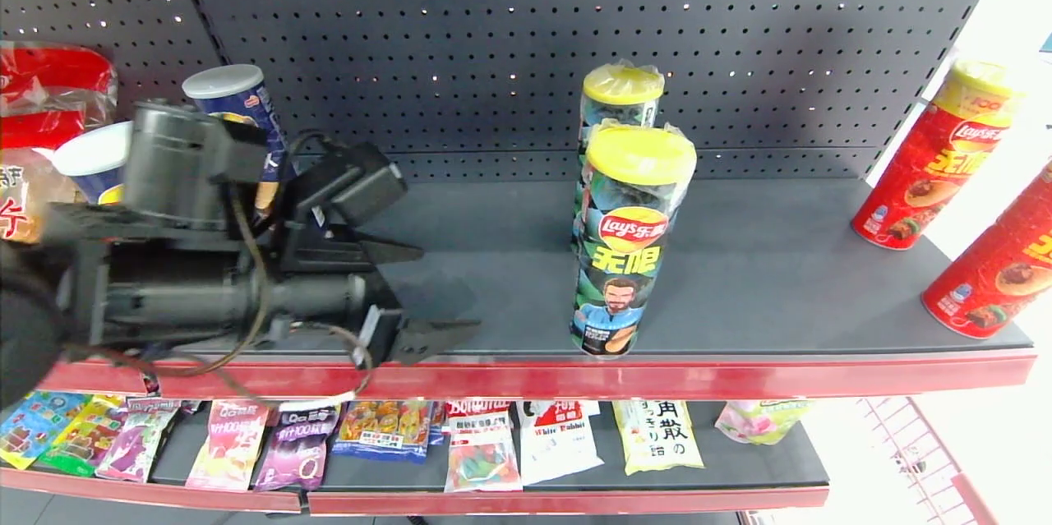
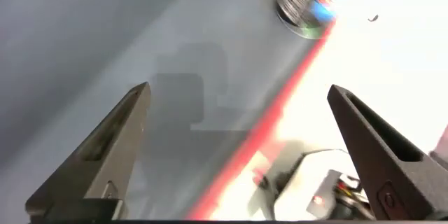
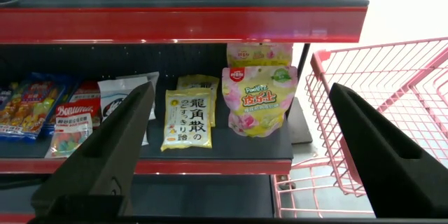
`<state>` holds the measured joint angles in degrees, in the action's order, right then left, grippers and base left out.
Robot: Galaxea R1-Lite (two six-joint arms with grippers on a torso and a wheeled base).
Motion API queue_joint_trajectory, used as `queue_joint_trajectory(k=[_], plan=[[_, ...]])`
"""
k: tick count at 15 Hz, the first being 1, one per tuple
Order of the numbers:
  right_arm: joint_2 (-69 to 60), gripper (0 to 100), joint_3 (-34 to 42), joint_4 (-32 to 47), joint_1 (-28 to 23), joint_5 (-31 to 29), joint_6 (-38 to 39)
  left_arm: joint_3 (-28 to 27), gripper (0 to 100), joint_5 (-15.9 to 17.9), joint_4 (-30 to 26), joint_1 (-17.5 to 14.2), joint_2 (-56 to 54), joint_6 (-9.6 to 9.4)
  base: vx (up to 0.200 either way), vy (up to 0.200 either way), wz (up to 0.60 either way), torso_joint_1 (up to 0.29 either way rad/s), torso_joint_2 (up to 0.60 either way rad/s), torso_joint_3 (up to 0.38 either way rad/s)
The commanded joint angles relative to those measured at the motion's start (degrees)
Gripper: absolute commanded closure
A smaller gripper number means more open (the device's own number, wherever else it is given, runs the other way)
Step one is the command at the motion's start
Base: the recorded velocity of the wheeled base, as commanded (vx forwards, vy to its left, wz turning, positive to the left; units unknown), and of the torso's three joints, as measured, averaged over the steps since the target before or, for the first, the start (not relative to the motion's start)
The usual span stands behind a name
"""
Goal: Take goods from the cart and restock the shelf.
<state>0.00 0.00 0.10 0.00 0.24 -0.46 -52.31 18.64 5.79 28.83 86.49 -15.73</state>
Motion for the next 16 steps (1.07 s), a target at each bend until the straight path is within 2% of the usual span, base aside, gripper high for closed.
queue_joint_trajectory(k=[1, 2, 3, 4, 5, 7, 8, 9, 10, 11, 12, 13, 14, 15, 16], plan=[[0.09, 0, 0.0, -0.01, 0.09, 0.11, -0.06, 14.69, 0, -6.6, -12.73, -2.2, -34.99, 5.88, 0.0, 0.0, 0.0, 0.0, 0.0, 0.0], [0.0, 0, 0.0, -0.01, 0.09, 0.11, 0.02, 15.75, 0, -10.47, -19.94, -2.29, -43.07, 7.55, 0.0, 0.0, 0.0, 0.0, 0.0, 0.0], [0.0, 0, 0.0, -0.01, 0.09, 0.11, 0.11, 16.36, 0, -13.98, -25.3, -2.29, -49.84, 10.19, 0.0, 0.0, 0.0, 0.0, 0.0, 0.0], [0.0, 0, 0.0, -0.01, 0.09, 0.11, 0.02, 16.63, 0, -15.21, -26.8, -2.29, -51.78, 11.24, 0.0, 0.0, 0.0, 0.0, 0.0, 0.0], [0.0, 0, 0.0, -0.01, 0.09, 0.11, 0.02, 18.47, 0, -20.75, -29.87, -2.64, -57.84, 14.32, 0.0, 0.0, 0.0, 0.0, 0.0, 0.0], [0.0, 0, 0.0, -0.01, 0.09, 0.11, 0.11, 22.43, 0, -25.93, -29.96, -4.84, -63.46, 16.17, 0.0, 0.0, 0.0, 0.0, 0.0, 0.0], [0.0, 0, 0.0, -0.01, 0.09, 0.11, 0.02, 26.12, 0, -27.16, -30.58, -8.18, -68.47, 16.43, 0.0, 0.0, 0.0, 0.0, 0.0, 0.0], [0.0, 0, 0.0, -0.01, 0.09, 0.11, 0.02, 27.35, 0, -27.25, -31.19, -10.55, -70.58, 16.43, 0.0, 0.0, 0.0, 0.0, 0.0, 0.0], [0.0, 0, 0.0, -0.01, 0.09, 0.11, 0.02, 29.28, 0, -27.34, -34.44, -17.84, -74.36, 16.43, 0.0, 0.0, 0.0, 0.0, 0.0, 0.0], [0.0, 0, 0.0, -0.01, 0.09, 0.11, -0.06, 30.86, 0, -27.25, -35.94, -22.41, -77.53, 16.43, 0.0, 0.0, 0.0, 0.0, 0.0, 0.0], [0.0, 0, 0.0, -0.01, 0.09, 0.11, -0.15, 33.59, 0, -27.25, -35.94, -24.96, -81.39, 16.43, 0.0, 0.0, 0.0, 0.0, 0.0, 0.0], [0.0, 0, 0.0, -0.01, 0.09, 0.11, -0.15, 35.35, 0, -27.43, -35.41, -25.75, -82.45, 16.6, 0.0, 0.0, 0.0, 0.0, 0.0, 0.0], [0.0, 0, 0.0, -0.01, 0.09, 0.02, -0.15, 36.84, 0, -26.81, -31.98, -25.93, -82.45, 17.48, 0.0, 0.0, 0.0, 0.0, 0.0, 0.0], [0.0, 0, 0.0, -0.01, 0.09, 0.02, -0.15, 41.41, 0, -24.35, -23.72, -26.02, -82.45, 18.27, 0.0, 0.0, 0.0, 0.0, 0.0, 0.0], [0.0, 0, 0.0, -0.01, 0.09, 0.02, -0.15, 46.51, 0, -20.75, -13.7, -26.02, -82.45, 18.01, 0.0, 0.0, 0.0, 0.0, 0.0, 0.0]])
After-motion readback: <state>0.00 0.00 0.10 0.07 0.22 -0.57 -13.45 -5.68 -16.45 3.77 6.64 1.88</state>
